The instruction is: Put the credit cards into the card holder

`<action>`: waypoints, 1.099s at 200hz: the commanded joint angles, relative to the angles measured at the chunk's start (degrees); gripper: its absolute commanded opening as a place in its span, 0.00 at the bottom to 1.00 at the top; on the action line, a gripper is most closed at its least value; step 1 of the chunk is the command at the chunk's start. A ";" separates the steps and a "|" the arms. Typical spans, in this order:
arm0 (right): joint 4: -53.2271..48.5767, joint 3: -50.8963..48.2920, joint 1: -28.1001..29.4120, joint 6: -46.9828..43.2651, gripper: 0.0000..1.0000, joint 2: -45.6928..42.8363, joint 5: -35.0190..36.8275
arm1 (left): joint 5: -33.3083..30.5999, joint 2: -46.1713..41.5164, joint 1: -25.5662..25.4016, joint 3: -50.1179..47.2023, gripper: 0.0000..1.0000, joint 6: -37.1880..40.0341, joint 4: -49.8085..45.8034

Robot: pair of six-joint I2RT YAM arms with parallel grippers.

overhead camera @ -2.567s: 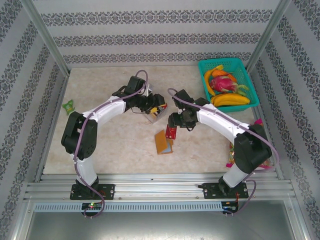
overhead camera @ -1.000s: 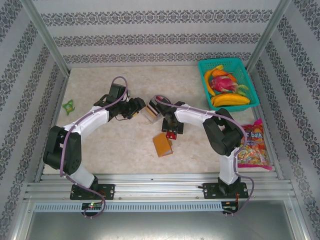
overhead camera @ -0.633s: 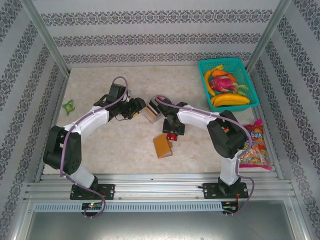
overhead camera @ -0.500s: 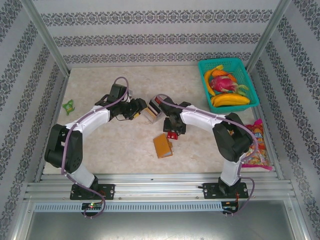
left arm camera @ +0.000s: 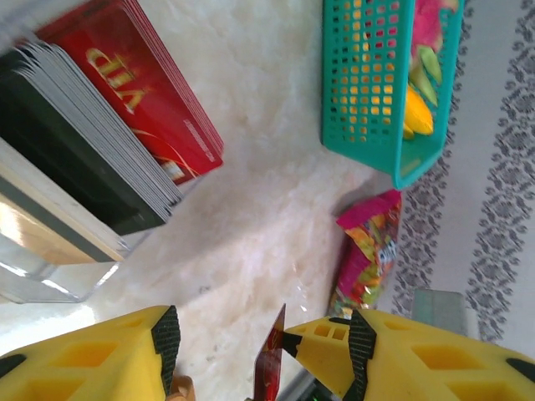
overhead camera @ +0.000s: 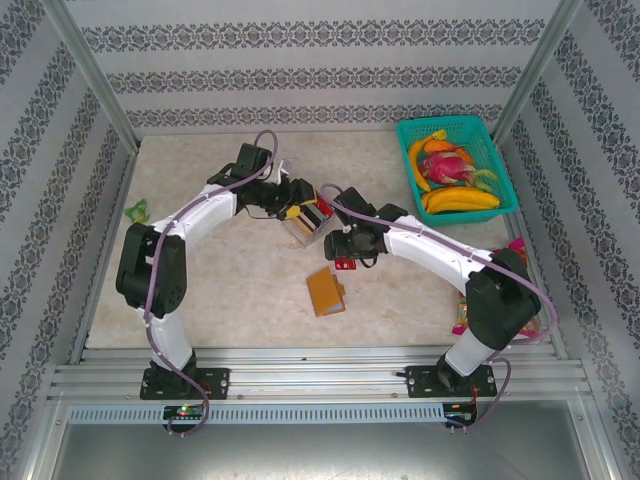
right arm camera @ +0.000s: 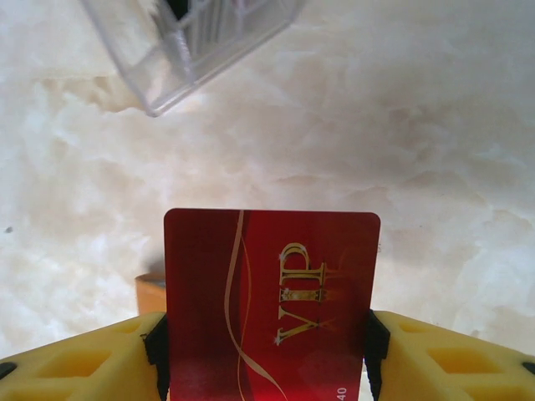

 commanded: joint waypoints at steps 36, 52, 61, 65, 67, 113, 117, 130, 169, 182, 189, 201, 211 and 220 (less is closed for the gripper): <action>0.14 2.09 1.73 -5.27 0.62 -2.52 -2.52 | 13.40 3.76 -1.30 6.06 0.58 6.49 -11.33; 0.05 2.70 1.85 -5.25 0.63 -2.50 -2.46 | 14.23 5.18 -1.70 7.57 0.58 8.55 -14.28; 0.23 2.90 1.95 -5.36 0.63 -2.43 -2.36 | 14.41 6.02 -1.89 8.57 0.58 9.42 -16.23; 0.10 3.05 1.89 -5.36 0.63 -2.33 -2.35 | 14.73 6.19 -2.02 8.75 0.57 9.53 -16.31; 0.02 3.13 1.93 -5.34 0.63 -2.29 -2.33 | 14.85 6.31 -2.10 8.72 0.57 9.53 -16.31; 0.39 3.52 2.50 -5.71 0.63 -2.15 -2.08 | 14.63 10.88 -2.51 14.42 0.53 14.23 -25.88; 0.32 3.54 2.48 -5.37 0.63 -2.16 -1.94 | 13.45 10.94 -2.42 14.71 0.52 14.36 -26.44; 0.32 3.41 2.35 -4.34 0.63 -2.05 -1.50 | 7.56 8.97 -2.29 12.67 0.54 12.75 -24.80; 1.22 4.28 1.14 -0.13 0.63 -0.31 -1.05 | -7.15 -5.86 -0.67 -6.26 0.59 -0.31 -4.74; 1.37 5.16 0.60 1.40 0.63 0.75 -1.51 | -11.30 -11.99 -0.98 -13.58 0.60 -3.84 1.82; 1.25 5.73 0.42 2.07 0.63 1.54 -1.60 | -13.28 -14.84 -1.50 -17.23 0.61 -5.20 5.30; 1.34 6.68 0.23 2.85 0.63 2.30 -1.86 | -15.16 -19.18 -2.89 -22.86 0.61 -6.51 10.84; 1.63 7.26 0.14 3.58 0.63 2.74 -1.96 | -15.76 -21.98 -4.74 -27.10 0.60 -6.34 15.77; 1.72 7.72 0.07 4.22 0.63 3.16 -2.27 | -16.52 -24.42 -6.59 -30.28 0.59 -5.88 19.48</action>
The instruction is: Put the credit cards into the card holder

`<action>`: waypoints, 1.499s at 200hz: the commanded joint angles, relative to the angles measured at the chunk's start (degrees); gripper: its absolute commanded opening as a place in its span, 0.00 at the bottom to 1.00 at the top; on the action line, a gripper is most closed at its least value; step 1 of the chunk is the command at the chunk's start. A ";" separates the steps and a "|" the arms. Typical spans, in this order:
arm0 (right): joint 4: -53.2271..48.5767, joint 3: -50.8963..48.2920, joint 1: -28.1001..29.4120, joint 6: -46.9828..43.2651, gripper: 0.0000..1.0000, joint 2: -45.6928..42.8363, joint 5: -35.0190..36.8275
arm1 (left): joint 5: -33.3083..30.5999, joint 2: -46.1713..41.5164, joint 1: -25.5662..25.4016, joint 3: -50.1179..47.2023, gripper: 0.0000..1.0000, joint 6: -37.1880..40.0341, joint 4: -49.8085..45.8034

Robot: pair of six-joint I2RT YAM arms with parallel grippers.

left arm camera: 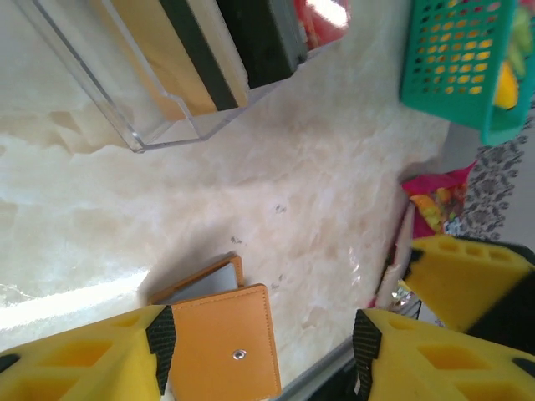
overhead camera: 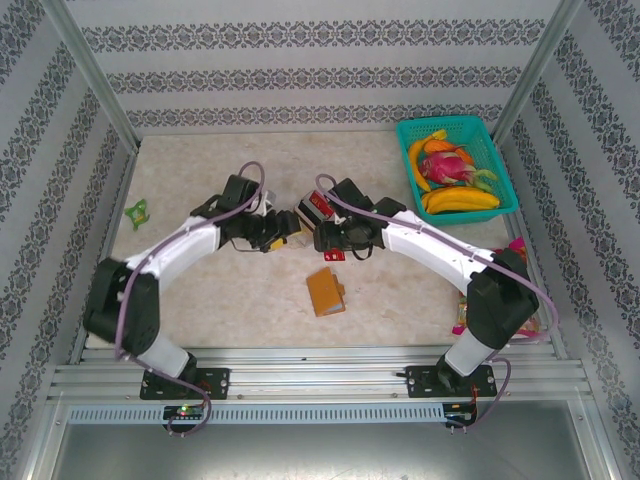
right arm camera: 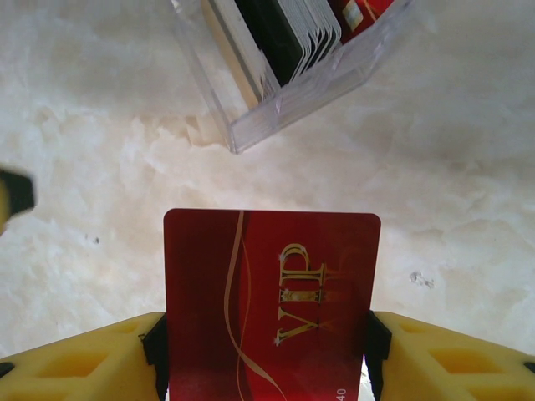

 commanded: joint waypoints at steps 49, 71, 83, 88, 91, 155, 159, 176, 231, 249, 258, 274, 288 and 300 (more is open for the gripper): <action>-0.51 4.62 -0.84 4.80 0.63 2.88 -1.83 | -14.03 -9.43 -13.01 -16.52 0.58 -1.77 28.50; -0.18 4.34 -0.84 5.69 0.63 2.53 -2.32 | -16.62 -8.10 -15.14 -18.41 0.59 -2.73 35.08; -0.14 4.14 -0.88 6.05 0.63 2.45 -2.29 | -16.83 -7.14 -15.84 -18.86 0.58 -3.91 38.91; -0.10 4.08 -0.92 6.07 0.63 2.44 -2.27 | -16.94 -6.87 -16.19 -18.84 0.58 -4.19 40.05; -0.11 4.02 -0.95 6.11 0.63 2.44 -2.19 | -17.03 -6.79 -16.45 -18.84 0.58 -4.18 40.40; 0.25 4.67 -1.75 7.86 0.63 3.23 -2.85 | -22.51 -14.54 -18.03 -26.57 0.51 -3.21 41.35; 0.26 4.77 -1.88 7.98 0.64 3.34 -2.86 | -23.11 -15.83 -18.03 -27.45 0.51 -3.05 41.13; -0.01 5.29 -2.38 8.59 0.64 3.75 -3.17 | -25.06 -20.09 -18.03 -30.65 0.52 -2.32 41.18; 0.25 6.32 -2.75 10.08 0.64 3.52 -4.95 | -24.64 -18.00 -19.75 -29.35 0.61 2.64 47.72; 0.19 6.35 -2.90 10.33 0.64 3.41 -5.39 | -24.64 -14.88 -20.55 -28.20 0.61 2.95 50.70; 0.25 6.36 -2.99 10.38 0.64 3.33 -5.97 | -24.77 -13.52 -21.07 -27.54 0.61 3.30 51.72; 0.26 6.10 -3.03 10.70 0.64 3.16 -6.20 | -25.61 -11.35 -21.84 -26.32 0.59 4.17 53.14; 0.67 5.84 -3.09 10.94 0.64 2.86 -6.73 | -26.42 -10.00 -21.90 -25.31 0.57 5.10 53.02; 0.95 5.59 -3.08 11.12 0.64 2.62 -7.01 | -27.52 -9.24 -21.93 -25.10 0.55 5.61 53.05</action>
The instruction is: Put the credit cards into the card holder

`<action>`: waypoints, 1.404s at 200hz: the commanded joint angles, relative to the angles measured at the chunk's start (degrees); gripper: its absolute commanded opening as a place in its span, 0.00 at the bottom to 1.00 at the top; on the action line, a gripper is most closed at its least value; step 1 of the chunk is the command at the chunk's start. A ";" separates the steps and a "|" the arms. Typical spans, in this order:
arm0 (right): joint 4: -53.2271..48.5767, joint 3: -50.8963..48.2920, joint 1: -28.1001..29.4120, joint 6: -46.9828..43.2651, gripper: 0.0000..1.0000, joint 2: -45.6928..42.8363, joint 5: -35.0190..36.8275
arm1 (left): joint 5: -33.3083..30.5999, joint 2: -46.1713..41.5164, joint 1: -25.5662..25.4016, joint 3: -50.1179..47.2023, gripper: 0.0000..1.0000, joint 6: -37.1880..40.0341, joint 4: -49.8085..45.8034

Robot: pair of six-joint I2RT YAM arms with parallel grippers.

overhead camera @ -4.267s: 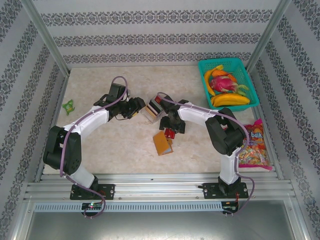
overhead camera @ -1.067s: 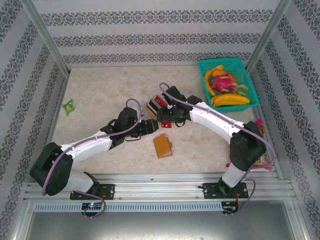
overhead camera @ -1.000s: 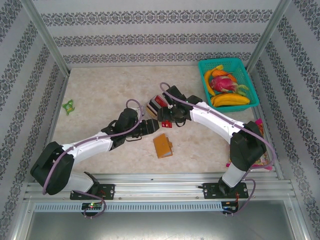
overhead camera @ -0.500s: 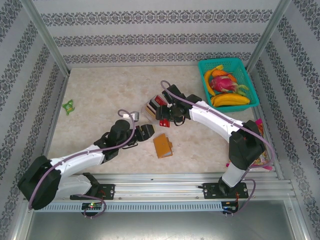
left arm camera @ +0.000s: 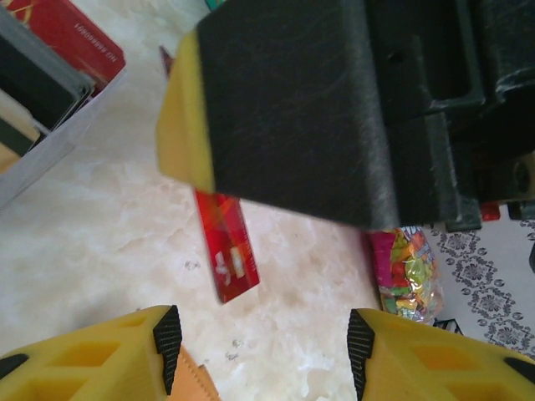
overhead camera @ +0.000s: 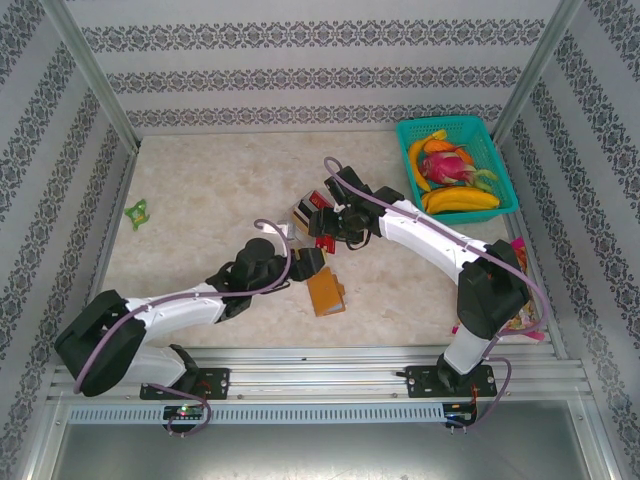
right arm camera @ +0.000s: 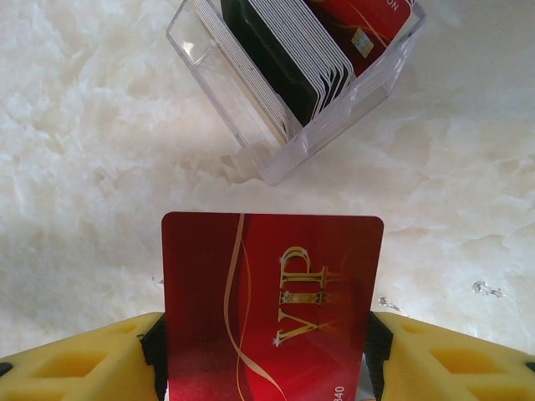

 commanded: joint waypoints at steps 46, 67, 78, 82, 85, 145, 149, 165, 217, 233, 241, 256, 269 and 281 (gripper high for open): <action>1.05 0.93 -0.76 1.62 0.64 -1.16 -1.88 | -5.20 1.89 -0.76 2.18 0.47 4.13 4.52; 1.22 0.88 -0.81 1.79 0.64 -1.26 -1.89 | -5.38 2.32 -0.77 2.52 0.42 4.38 4.53; 1.36 0.93 -0.77 1.82 0.64 -1.19 -2.23 | -5.42 2.56 -0.76 2.73 0.39 4.44 4.42; 1.40 0.94 -0.76 1.88 0.64 -1.17 -2.24 | -5.46 2.59 -0.79 2.77 0.38 4.48 4.38; 1.40 0.89 -0.76 1.90 0.64 -1.10 -2.31 | -5.38 2.64 -0.81 2.84 0.37 4.55 4.24; 1.48 0.67 -0.86 2.03 0.64 -1.25 -2.58 | -7.26 2.77 -0.76 3.54 0.14 4.32 2.73; 1.55 0.60 -0.89 2.06 0.64 -1.25 -2.63 | -7.27 2.77 -0.75 3.61 0.13 4.31 2.68; 1.62 0.39 -0.85 2.08 0.64 -1.25 -2.59 | -7.86 2.90 -0.76 4.30 0.07 4.39 1.54; 2.56 -0.96 -1.68 2.34 0.63 -1.86 -2.44 | -8.40 2.97 -0.76 4.82 0.00 3.98 -0.70; 3.33 -1.83 -2.12 2.52 0.66 -2.79 -2.56 | -9.39 2.56 -0.76 4.56 0.00 3.53 -1.30; 2.96 -1.88 -2.72 2.58 0.68 -3.34 -2.60 | -10.53 2.09 -0.76 4.31 0.00 3.14 -2.23; 4.64 -3.87 -3.21 3.29 0.69 -6.42 -0.31 | -12.06 1.36 -0.60 3.98 0.00 2.69 -3.30; 7.61 -6.94 -3.98 3.75 0.75 -9.54 0.16 | -12.02 0.96 -0.02 3.48 0.00 1.74 -3.34; 9.34 -9.41 -5.32 3.99 0.75 -11.32 -0.64 | -10.92 0.78 0.82 3.19 0.00 0.19 -2.37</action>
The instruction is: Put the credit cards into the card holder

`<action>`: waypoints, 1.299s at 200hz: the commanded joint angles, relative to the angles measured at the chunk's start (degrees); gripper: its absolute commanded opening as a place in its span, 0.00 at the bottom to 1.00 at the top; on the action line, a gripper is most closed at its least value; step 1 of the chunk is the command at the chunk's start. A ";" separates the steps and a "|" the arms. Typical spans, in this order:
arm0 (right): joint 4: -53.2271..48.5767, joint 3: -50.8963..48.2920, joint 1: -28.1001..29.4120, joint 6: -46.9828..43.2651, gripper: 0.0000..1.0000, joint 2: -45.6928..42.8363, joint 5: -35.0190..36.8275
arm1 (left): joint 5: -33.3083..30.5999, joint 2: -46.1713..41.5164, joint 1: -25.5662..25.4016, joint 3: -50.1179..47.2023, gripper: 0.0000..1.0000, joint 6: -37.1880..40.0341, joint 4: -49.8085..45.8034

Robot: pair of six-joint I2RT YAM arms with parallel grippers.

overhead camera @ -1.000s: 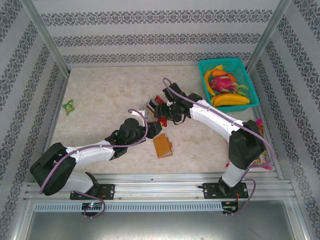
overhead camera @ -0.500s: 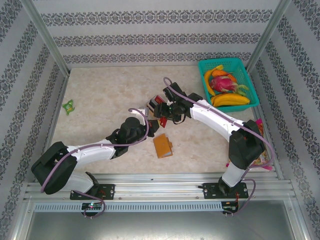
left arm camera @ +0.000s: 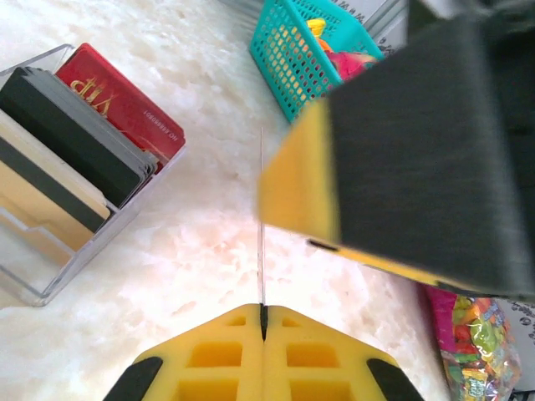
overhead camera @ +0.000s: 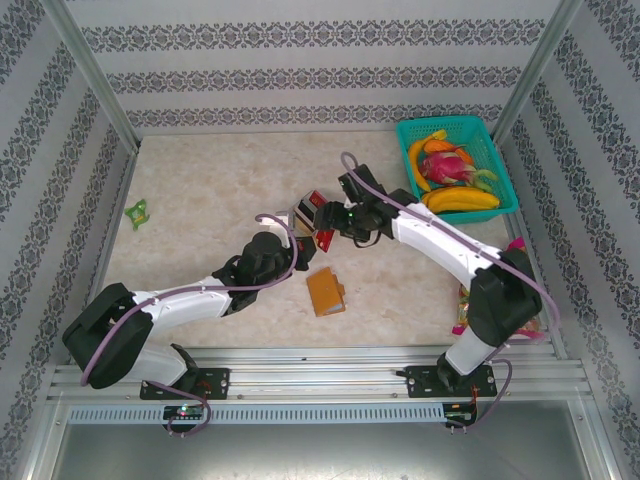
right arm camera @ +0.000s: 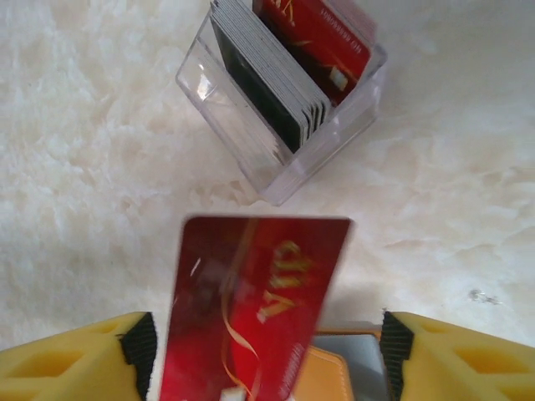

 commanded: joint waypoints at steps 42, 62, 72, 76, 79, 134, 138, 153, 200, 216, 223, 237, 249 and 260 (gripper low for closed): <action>19.41 -15.46 -6.59 6.23 0.71 -7.35 -11.38 | 5.25 -2.65 3.44 0.13 0.00 -9.75 2.46; 26.52 -18.26 -7.34 8.35 0.70 -7.79 -15.47 | 8.69 -2.94 4.93 0.03 0.00 -14.73 4.69; 29.53 -18.76 -7.89 9.56 0.69 -7.50 -17.98 | 10.21 -2.78 5.78 -0.06 0.00 -17.52 5.72; 30.59 -18.99 -8.22 9.96 0.69 -7.41 -18.78 | 10.74 -2.69 6.13 -0.26 0.00 -18.64 6.75; 31.41 -19.24 -8.44 10.32 0.68 -7.28 -19.31 | 11.08 -2.63 6.35 -0.43 0.00 -19.39 7.69; 49.07 -23.12 -10.05 19.64 0.59 -5.11 -27.22 | 14.65 -0.62 8.79 -1.15 0.00 -29.42 17.64; 49.87 -23.24 -10.05 20.01 0.58 -5.01 -27.49 | 14.77 -0.58 8.79 -1.07 0.00 -29.60 17.85; 52.42 -23.21 -10.17 21.55 0.49 -4.47 -28.60 | 15.31 -0.30 8.88 -0.84 0.00 -30.46 18.43; 55.39 -24.25 -10.77 22.88 0.28 -4.76 -29.35 | 15.30 0.10 9.06 -1.79 0.00 -33.58 20.74; 55.16 -24.55 -11.02 22.48 0.20 -5.42 -30.00 | 14.72 -0.25 9.08 -1.81 0.00 -33.64 19.67; 54.61 -24.68 -11.18 22.13 0.20 -5.99 -30.17 | 14.57 -0.37 9.14 -1.65 0.00 -33.51 18.69; 52.02 -24.61 -11.43 20.06 0.10 -7.41 -30.40 | 14.27 -0.73 9.15 -1.44 0.00 -33.02 16.20; 47.94 -24.35 -11.69 17.33 0.07 -9.11 -30.07 | 14.21 -1.19 9.15 -1.39 0.10 -32.77 13.48; 43.16 -24.29 -11.79 13.77 0.01 -11.17 -29.12 | 14.60 -1.63 9.15 -1.08 0.28 -32.04 10.86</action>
